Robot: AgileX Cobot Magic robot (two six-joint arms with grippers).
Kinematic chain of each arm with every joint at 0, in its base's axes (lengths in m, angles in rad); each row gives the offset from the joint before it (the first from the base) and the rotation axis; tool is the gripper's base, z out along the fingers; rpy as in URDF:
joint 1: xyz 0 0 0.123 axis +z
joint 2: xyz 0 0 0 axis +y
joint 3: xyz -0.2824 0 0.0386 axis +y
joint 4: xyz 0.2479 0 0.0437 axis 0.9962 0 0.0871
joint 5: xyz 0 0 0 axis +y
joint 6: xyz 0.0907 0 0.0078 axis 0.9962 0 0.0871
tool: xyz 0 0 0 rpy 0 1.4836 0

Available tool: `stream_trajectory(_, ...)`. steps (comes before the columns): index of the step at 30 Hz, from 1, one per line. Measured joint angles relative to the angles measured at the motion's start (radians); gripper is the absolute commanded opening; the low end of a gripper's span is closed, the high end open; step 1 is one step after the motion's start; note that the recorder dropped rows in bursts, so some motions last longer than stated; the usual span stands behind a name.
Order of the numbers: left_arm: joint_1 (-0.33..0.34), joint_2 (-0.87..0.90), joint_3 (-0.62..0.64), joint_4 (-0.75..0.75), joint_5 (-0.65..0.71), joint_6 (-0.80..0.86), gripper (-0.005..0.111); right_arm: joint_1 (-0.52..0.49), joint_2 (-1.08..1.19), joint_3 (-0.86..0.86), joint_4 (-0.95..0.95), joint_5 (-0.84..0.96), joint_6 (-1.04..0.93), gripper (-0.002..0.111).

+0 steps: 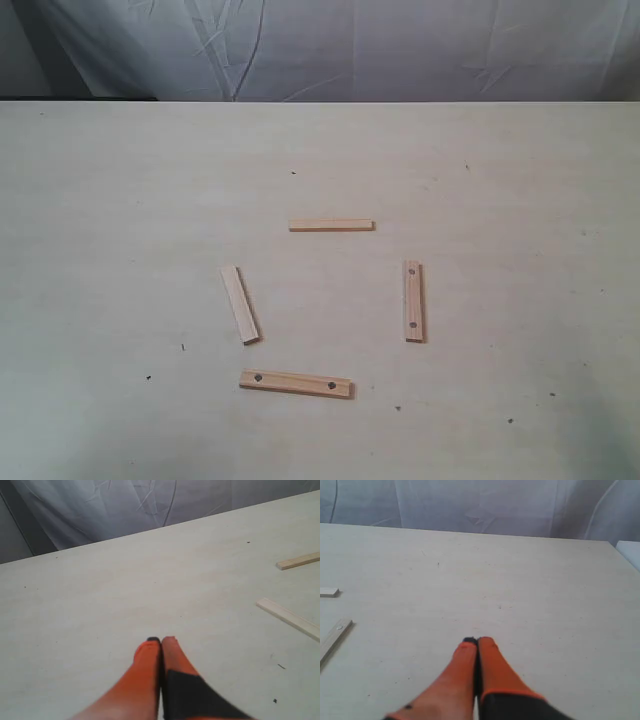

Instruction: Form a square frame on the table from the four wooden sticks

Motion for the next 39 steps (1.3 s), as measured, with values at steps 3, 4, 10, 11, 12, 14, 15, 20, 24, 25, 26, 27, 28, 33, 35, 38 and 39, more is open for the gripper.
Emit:
stream_trajectory(3,0.0,0.0,0.0,0.0,0.0,0.0,0.0,0.0,0.0,0.0,0.0,0.0,0.0,0.0)
stream_trajectory(4,0.0,0.0,0.0,0.0,0.0,0.0,0.0,0.0,0.0,0.0,0.0,0.0,0.0,0.0)
stream_trajectory(10,0.0,0.0,0.0,0.0,0.0,0.0,0.0,0.0,0.0,0.0,0.0,0.0,0.0,0.0)
stream_trajectory(11,0.0,0.0,0.0,0.0,0.0,0.0,0.0,0.0,0.0,0.0,0.0,0.0,0.0,0.0)
stream_trajectory(12,0.0,0.0,0.0,0.0,0.0,0.0,0.0,0.0,0.0,0.0,0.0,0.0,0.0,0.0)
stream_trajectory(14,0.0,0.0,0.0,0.0,0.0,0.0,0.0,0.0,0.0,0.0,0.0,0.0,0.0,0.0)
stream_trajectory(15,0.0,0.0,0.0,0.0,0.0,0.0,0.0,0.0,0.0,0.0,0.0,0.0,0.0,0.0)
stream_trajectory(20,0.0,0.0,0.0,0.0,0.0,0.0,0.0,0.0,0.0,0.0,0.0,0.0,0.0,0.0)
stream_trajectory(24,0.0,0.0,0.0,0.0,0.0,0.0,0.0,0.0,0.0,0.0,0.004,-0.013,0.0,0.0)
stream_trajectory(25,0.0,0.0,0.0,0.0,0.0,0.0,0.0,0.0,0.0,0.0,0.011,-0.03,0.0,0.0)
stream_trajectory(26,0.0,0.0,0.0,0.0,0.0,0.0,0.0,0.0,0.0,0.0,0.016,-0.058,0.0,0.0)
stream_trajectory(27,0.0,0.0,0.0,0.0,0.0,0.0,0.0,0.0,0.0,0.0,0.018,-0.088,0.0,0.0)
stream_trajectory(28,0.0,0.0,0.0,0.0,0.0,0.0,0.0,0.0,0.0,0.0,0.022,-0.133,0.0,0.0)
stream_trajectory(33,0.0,0.0,0.0,0.0,0.0,0.0,0.0,0.0,0.0,0.0,0.026,-0.414,0.0,0.0)
stream_trajectory(35,0.0,0.0,0.0,0.0,0.0,0.0,0.0,0.0,0.0,0.0,0.026,-0.512,0.0,0.0)
stream_trajectory(38,0.0,0.0,0.0,0.0,0.0,0.0,0.0,0.0,0.0,0.0,0.026,-0.608,0.0,0.0)
stream_trajectory(39,0.0,0.0,0.0,0.0,0.0,0.0,0.0,0.0,0.0,0.0,0.026,-0.627,0.0,0.0)
